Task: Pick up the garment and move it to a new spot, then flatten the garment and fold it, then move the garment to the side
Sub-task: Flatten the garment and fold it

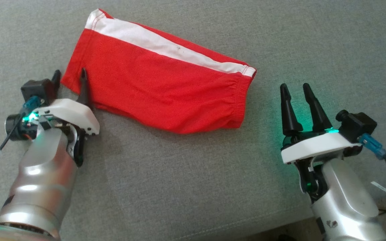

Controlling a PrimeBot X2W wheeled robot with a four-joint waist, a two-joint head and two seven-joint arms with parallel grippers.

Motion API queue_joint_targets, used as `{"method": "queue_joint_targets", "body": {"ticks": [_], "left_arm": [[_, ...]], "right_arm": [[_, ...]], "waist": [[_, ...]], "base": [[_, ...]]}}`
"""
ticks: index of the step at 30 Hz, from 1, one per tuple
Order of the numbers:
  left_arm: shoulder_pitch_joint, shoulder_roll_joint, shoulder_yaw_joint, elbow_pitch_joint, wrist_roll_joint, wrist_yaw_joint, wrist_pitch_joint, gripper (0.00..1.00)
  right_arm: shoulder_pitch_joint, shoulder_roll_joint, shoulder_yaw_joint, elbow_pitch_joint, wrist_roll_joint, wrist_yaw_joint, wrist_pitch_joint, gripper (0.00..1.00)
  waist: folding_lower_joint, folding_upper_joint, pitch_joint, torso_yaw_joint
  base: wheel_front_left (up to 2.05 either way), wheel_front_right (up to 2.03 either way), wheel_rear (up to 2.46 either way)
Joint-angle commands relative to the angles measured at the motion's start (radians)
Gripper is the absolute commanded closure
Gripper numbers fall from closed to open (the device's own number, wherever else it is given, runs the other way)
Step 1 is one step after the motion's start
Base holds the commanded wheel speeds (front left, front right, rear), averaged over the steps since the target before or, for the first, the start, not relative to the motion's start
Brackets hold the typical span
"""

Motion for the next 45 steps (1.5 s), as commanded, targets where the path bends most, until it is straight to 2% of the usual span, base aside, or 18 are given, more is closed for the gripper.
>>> {"method": "queue_joint_targets", "body": {"ticks": [1,2,12,21,27,28,29,34,39,45], "left_arm": [[0.023,0.019,0.014,0.025,0.006,-0.005,0.01,0.5],[0.027,0.012,0.011,0.034,0.004,-0.013,0.016,1.0],[0.122,-0.04,0.048,0.007,-0.037,-0.028,-0.004,1.0],[0.423,-0.075,0.16,-0.316,0.021,0.059,-0.005,1.0],[0.571,-0.106,0.216,-0.47,0.067,0.077,-0.005,1.0],[0.584,-0.11,0.22,-0.489,0.076,0.08,-0.005,0.57],[0.604,-0.115,0.225,-0.518,0.093,0.082,-0.005,0.0],[0.623,-0.121,0.215,-0.569,0.113,0.076,-0.005,0.0],[0.624,-0.122,0.162,-0.599,0.08,0.083,-0.005,0.0],[0.613,-0.122,0.147,-0.61,0.072,0.096,-0.005,0.0]], "right_arm": [[0.015,0.016,0.008,-0.037,-0.013,0.003,-0.006,0.0],[0.017,0.016,0.002,-0.038,-0.018,0.003,-0.006,0.0],[0.06,0.018,-0.045,-0.036,-0.044,0.003,-0.006,0.0],[0.14,0.018,-0.073,-0.01,-0.048,0.003,-0.006,0.0],[0.146,0.018,-0.033,-0.025,-0.042,0.003,-0.006,0.0],[0.14,0.018,-0.018,-0.031,-0.041,0.003,-0.006,0.0],[0.118,0.018,0.019,-0.044,-0.034,0.003,-0.006,0.0],[0.058,0.018,0.095,-0.043,-0.028,0.003,-0.006,0.0],[0.011,0.018,0.119,0.097,-0.063,0.003,-0.006,0.0],[-0.027,0.018,0.086,0.246,-0.073,0.003,-0.006,0.0]], "waist": [[0.0001,-0.0001,-0.006,0.003],[0.0001,-0.0001,-0.01,0.006],[0.0001,-0.0001,-0.111,0.074],[0.0001,-0.0001,-0.229,0.183],[0.0001,-0.0001,-0.234,0.233],[0.0001,-0.0001,-0.232,0.237],[0.0001,-0.0001,-0.224,0.247],[0.0001,-0.0001,-0.2,0.272],[0.0001,-0.0001,-0.174,0.304],[0.0001,-0.0001,-0.139,0.331]], "base": [[0.0,0.0,0.0],[0.0,0.0,0.0],[0.0,0.0,0.0],[0.0,0.0,0.0],[0.0,0.0,0.0],[0.0,0.0,0.0],[0.0,0.0,0.0],[0.0,0.0,0.0],[0.0,0.0,0.0],[0.0,0.0,0.0]]}}
